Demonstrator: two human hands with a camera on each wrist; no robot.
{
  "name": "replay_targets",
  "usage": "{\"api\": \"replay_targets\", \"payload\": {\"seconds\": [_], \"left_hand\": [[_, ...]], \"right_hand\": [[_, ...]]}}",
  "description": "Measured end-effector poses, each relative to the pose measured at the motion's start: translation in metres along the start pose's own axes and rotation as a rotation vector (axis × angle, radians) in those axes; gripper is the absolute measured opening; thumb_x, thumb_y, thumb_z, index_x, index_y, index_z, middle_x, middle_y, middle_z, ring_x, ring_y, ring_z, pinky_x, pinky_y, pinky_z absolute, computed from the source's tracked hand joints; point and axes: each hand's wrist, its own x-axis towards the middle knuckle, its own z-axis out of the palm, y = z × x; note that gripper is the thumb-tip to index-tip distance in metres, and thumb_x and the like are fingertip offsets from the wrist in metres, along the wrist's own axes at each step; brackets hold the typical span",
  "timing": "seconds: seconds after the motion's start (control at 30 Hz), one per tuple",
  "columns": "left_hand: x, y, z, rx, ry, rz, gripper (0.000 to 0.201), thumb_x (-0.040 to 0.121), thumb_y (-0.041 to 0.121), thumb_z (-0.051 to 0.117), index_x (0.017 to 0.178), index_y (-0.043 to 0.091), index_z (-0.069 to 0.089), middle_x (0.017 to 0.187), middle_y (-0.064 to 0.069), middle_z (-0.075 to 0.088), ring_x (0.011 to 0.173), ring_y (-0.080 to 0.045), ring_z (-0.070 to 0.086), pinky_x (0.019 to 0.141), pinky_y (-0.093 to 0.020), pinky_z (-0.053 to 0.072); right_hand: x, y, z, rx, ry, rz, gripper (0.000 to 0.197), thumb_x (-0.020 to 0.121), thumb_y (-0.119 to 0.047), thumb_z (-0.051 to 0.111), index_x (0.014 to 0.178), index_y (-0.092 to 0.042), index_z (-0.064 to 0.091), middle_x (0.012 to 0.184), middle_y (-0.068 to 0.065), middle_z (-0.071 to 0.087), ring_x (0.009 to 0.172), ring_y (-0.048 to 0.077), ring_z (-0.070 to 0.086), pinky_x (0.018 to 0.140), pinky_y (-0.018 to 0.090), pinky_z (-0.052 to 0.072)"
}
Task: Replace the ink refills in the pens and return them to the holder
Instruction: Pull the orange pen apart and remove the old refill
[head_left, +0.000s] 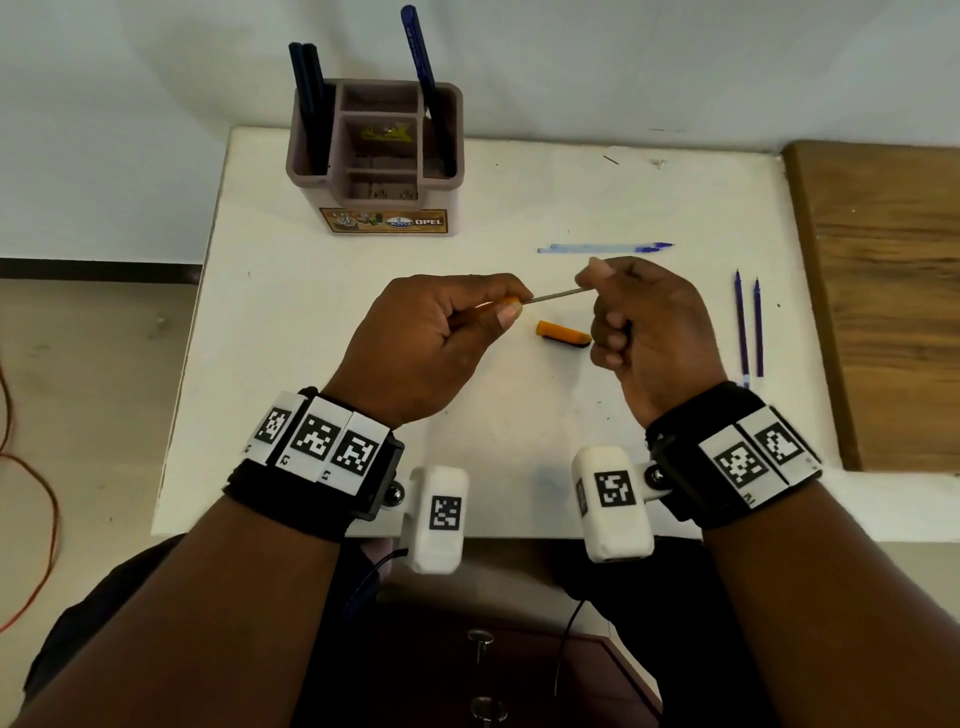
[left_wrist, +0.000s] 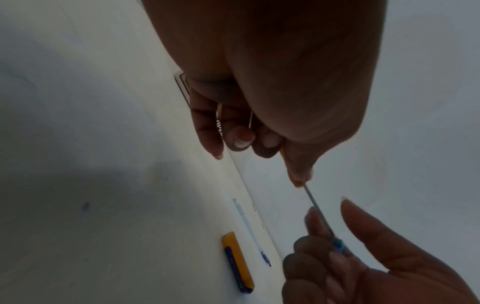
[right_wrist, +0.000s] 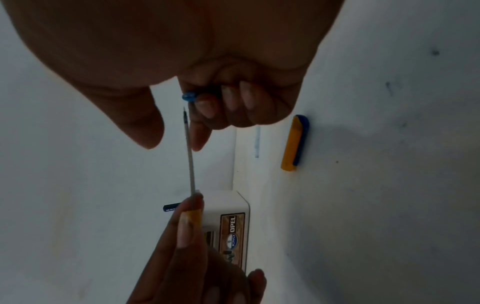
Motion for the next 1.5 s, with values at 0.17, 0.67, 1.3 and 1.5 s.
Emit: {"api": "replay_targets", "payload": {"seconds": [0.17, 0.67, 1.3, 1.5], "left_hand": [[0.0, -0.002, 0.002, 0.001, 0.002, -0.005, 0.022, 0.099, 0.037, 0.059, 0.116, 0.033, 0.072, 0.074, 0.018, 0.069, 0.07, -0.008, 0.062, 0.07, -0.017, 0.045], [0.0, -0.007, 0.003, 0.093, 0.075, -0.035, 0.021, 0.093, 0.049, 0.064, 0.11, 0.039, 0.072, 0.059, 0.005, 0.052, 0.061, -0.011, 0.05, 0.056, -0.014, 0.036], [0.0, -0.003, 0.017, 0.095, -0.039, -0.026, 0.019, 0.094, 0.049, 0.062, 0.11, 0.041, 0.069, 0.061, 0.003, 0.058, 0.066, -0.017, 0.055, 0.057, -0.022, 0.041], [0.0, -0.003, 0.015, 0.074, -0.021, -0.039, 0.02, 0.093, 0.047, 0.064, 0.109, 0.038, 0.071, 0.055, 0.008, 0.052, 0.059, -0.01, 0.052, 0.054, -0.012, 0.035]], "right_hand": [[0.004, 0.001, -0.006, -0.157, 0.076, -0.082, 0.023, 0.095, -0.025, 0.068, 0.078, -0.01, 0.065, 0.054, -0.004, 0.043, 0.045, 0.012, 0.027, 0.046, 0.023, 0.025], [0.03, -0.007, -0.043, 0.053, 0.471, -0.006, 0.006, 0.086, -0.019, 0.075, 0.083, -0.02, 0.07, 0.089, 0.014, 0.074, 0.049, 0.014, 0.03, 0.047, 0.025, 0.024], [0.074, 0.007, -0.036, -0.375, 0.565, 0.002, 0.036, 0.064, -0.061, 0.075, 0.08, -0.032, 0.061, 0.092, -0.003, 0.076, 0.084, 0.021, 0.073, 0.079, 0.049, 0.061], [0.07, 0.002, -0.032, -0.383, 0.582, -0.006, 0.037, 0.065, -0.059, 0.075, 0.087, -0.031, 0.064, 0.09, -0.006, 0.075, 0.085, 0.017, 0.072, 0.08, 0.047, 0.061]]}}
